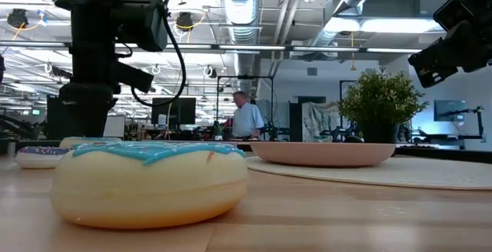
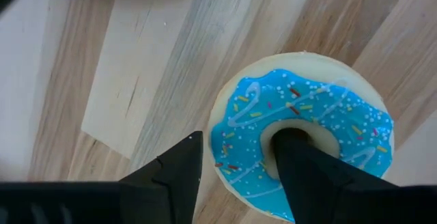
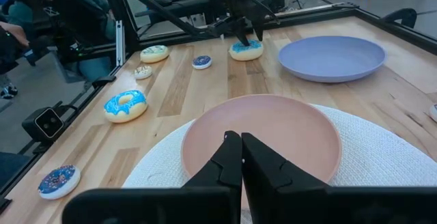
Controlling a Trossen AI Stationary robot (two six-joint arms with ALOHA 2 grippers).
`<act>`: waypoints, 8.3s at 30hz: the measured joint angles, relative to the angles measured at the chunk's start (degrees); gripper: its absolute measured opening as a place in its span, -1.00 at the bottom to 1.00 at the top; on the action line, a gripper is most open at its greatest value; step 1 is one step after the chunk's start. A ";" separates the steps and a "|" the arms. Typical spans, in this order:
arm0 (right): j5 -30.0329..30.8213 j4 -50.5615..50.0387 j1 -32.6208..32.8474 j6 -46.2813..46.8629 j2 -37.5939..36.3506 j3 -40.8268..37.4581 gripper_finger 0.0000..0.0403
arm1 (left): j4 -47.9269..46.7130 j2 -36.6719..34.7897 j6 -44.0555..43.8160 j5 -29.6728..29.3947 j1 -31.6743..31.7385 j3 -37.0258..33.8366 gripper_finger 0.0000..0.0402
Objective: Pick & Place donuts
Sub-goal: Put the top big light blue donut on the violet plate
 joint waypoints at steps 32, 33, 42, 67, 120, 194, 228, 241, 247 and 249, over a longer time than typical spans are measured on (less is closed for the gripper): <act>0.00 0.02 0.00 0.00 0.00 -0.01 -1.00 | -4.87 0.00 -1.81 0.67 0.00 3.05 -0.24; 0.01 0.01 0.00 0.01 0.00 0.01 -1.00 | -5.89 0.00 -1.81 0.56 0.00 3.96 -0.24; 0.00 0.00 -0.02 0.00 0.00 -0.01 -1.00 | -9.65 -0.07 -0.68 -0.16 0.17 8.83 -0.24; 0.01 0.01 -0.01 0.00 0.00 0.00 -1.00 | -6.85 -0.07 -1.95 3.03 3.08 4.03 0.27; 0.02 0.02 -0.01 0.01 0.00 0.00 -1.00 | -0.27 -0.02 0.47 4.28 3.06 -0.23 -0.37; 0.00 0.02 0.00 0.02 0.00 0.01 -1.00 | 3.23 16.96 33.14 9.24 35.21 24.99 -0.37; 0.02 0.00 -0.01 0.00 0.00 0.01 -1.00 | 4.43 16.92 30.66 8.82 35.21 21.75 -0.37; 0.01 0.01 0.00 0.00 0.00 0.00 -1.00 | 3.87 16.90 30.47 8.87 35.21 21.75 -0.37; 0.01 0.02 -0.02 0.00 0.00 0.00 -1.00 | 3.72 16.89 30.23 8.87 35.21 21.75 -0.37; 0.01 0.01 -0.02 0.01 0.00 0.00 -1.00 | 3.73 16.87 30.23 8.84 35.21 21.75 -0.37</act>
